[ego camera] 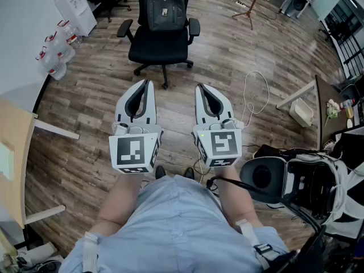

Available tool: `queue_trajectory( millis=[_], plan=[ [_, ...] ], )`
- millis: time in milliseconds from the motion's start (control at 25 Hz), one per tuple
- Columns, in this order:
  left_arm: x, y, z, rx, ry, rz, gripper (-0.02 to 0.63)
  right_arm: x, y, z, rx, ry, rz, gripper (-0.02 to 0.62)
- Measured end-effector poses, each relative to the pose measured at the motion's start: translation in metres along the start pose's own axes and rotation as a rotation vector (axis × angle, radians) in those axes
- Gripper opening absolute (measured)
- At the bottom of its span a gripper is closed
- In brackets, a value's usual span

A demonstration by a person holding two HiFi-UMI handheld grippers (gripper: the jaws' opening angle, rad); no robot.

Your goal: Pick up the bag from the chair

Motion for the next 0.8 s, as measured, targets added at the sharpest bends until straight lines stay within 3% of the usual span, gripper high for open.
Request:
queue_trajectory(
  millis=[480, 800],
  plan=[
    [0.02, 0.026, 0.0, 0.011, -0.018, -0.032, 0.002, 0.0, 0.035, 0.003, 0.056, 0.019, -0.047, 0.0],
    [0.038, 0.04, 0.012, 0.0, -0.056, -0.094, 0.002, 0.013, 0.069, 0.018, 0.034, -0.021, -0.065, 0.002]
  ],
)
Point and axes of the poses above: the fingertips, and each gripper's own axes: x forward along the fingers, y to its right, z out of its underside, the point moved 9 cm from there along -x, backward along the fingers, and after that the axes turned 6 degrees about z, right-handed, at the moved point
